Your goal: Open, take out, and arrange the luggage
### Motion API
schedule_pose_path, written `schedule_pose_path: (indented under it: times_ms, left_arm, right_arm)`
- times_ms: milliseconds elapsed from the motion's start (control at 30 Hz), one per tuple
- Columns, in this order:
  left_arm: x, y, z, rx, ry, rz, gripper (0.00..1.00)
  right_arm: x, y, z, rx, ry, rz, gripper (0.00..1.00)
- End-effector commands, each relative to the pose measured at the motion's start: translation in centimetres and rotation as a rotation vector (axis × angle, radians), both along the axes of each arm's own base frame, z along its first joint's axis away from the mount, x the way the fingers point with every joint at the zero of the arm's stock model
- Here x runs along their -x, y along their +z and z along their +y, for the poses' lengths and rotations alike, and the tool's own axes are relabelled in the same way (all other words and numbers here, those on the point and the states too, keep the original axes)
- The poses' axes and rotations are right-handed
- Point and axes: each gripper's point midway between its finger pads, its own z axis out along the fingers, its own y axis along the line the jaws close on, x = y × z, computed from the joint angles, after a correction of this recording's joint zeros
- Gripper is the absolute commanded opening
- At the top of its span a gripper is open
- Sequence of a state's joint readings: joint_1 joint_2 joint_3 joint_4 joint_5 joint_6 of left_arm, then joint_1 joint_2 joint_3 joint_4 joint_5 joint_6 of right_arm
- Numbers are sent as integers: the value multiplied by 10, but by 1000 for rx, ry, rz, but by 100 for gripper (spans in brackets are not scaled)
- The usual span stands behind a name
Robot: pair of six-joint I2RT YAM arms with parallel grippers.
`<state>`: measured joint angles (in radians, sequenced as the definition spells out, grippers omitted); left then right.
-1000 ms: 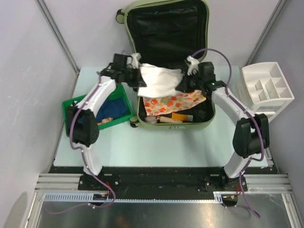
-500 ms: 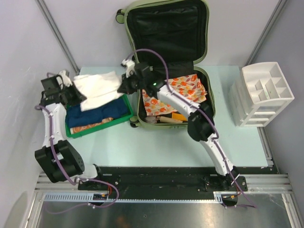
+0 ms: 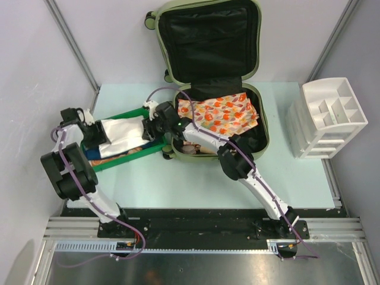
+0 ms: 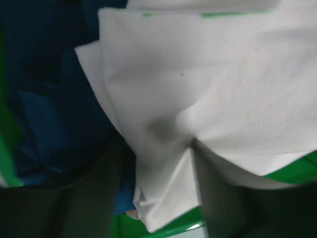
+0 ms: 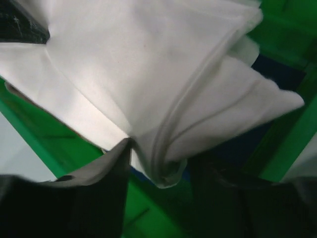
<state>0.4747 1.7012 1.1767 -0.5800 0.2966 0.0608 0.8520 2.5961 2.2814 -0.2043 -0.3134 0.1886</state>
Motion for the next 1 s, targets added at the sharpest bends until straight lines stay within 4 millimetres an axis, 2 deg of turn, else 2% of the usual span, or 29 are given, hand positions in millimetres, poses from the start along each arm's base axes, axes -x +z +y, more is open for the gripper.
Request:
schedule_pose_path:
  times_ms: [0, 33, 67, 100, 133, 167, 200, 233, 267, 300, 333, 367, 400, 467, 500, 533, 567, 600, 633, 667, 700, 733, 800, 867, 900, 967]
  left_arm:
    - [-30, 73, 36, -210, -36, -180, 89]
    - [-33, 87, 32, -237, -54, -208, 99]
    - [-33, 103, 28, -262, -70, -233, 100]
    - [-37, 132, 19, -309, -102, -296, 100]
    - [-37, 149, 13, -325, -116, -333, 100]
    - [-39, 164, 5, -336, -139, -373, 100]
    - [-43, 181, -8, -341, -179, -420, 100]
    - [-44, 199, -23, -324, -219, -480, 100]
    - [-46, 208, -33, -316, -236, -507, 100]
    - [-52, 225, -52, -294, -262, -551, 100]
    - [-57, 231, -63, -277, -277, -568, 100]
    - [-60, 236, -76, -260, -298, -584, 100]
    - [-65, 246, -106, -238, -368, -616, 100]
    - [-68, 243, -146, -208, -496, -630, 100]
    - [-67, 236, -177, -210, -616, -634, 100]
    - [-66, 228, -204, -201, -705, -633, 100]
    - [-65, 217, -224, -180, -783, -622, 100]
    - [-59, 208, -256, -178, -898, -624, 100]
    - [-57, 200, -272, -179, -951, -614, 100]
    - [-55, 192, -286, -183, -995, -603, 100]
    - [-53, 173, -311, -191, -1059, -564, 100]
    - [-51, 165, -322, -192, -1083, -548, 100]
    - [-47, 149, -349, -156, -1143, -517, 99]
    - [-48, 142, -362, -126, -1150, -497, 98]
    - [-49, 147, -369, -108, -1141, -506, 98]
    - [-53, 139, -373, -90, -1134, -481, 98]
  right_arm:
    - [-30, 82, -11, -101, -56, -133, 63]
    - [-29, 95, -17, -109, -56, -130, 73]
    - [-36, 111, -28, -124, -66, -134, 75]
    - [-33, 145, -37, -161, -59, -153, 79]
    - [-33, 151, -48, -152, -68, -139, 81]
    - [-42, 160, -66, -157, -92, -130, 82]
    - [-39, 192, -81, -189, -90, -151, 84]
    - [-41, 197, -95, -183, -107, -145, 84]
    - [-53, 187, -121, -147, -151, -132, 85]
    - [-57, 189, -137, -131, -173, -134, 85]
    - [-56, 195, -157, -104, -192, -134, 85]
    - [-61, 180, -177, -56, -228, -112, 85]
    - [-72, 172, -206, -11, -251, -118, 85]
    - [-69, 168, -244, 36, -255, -101, 82]
    - [-76, 148, -280, 89, -271, -91, 80]
    - [-71, 140, -296, 117, -261, -71, 79]
    - [-68, 139, -311, 143, -262, -76, 79]
    - [-68, 128, -329, 177, -284, -55, 79]
    - [-69, 119, -354, 219, -311, -37, 79]
    - [-70, 120, -370, 256, -355, -49, 78]
    - [-70, 115, -382, 288, -388, -49, 78]
    - [-68, 103, -396, 338, -417, -40, 77]
    - [-68, 99, -418, 411, -500, -53, 76]
    - [-69, 88, -435, 480, -583, -64, 77]
    - [-69, 87, -440, 505, -618, -73, 77]
    - [-73, 82, -459, 600, -758, -102, 76]
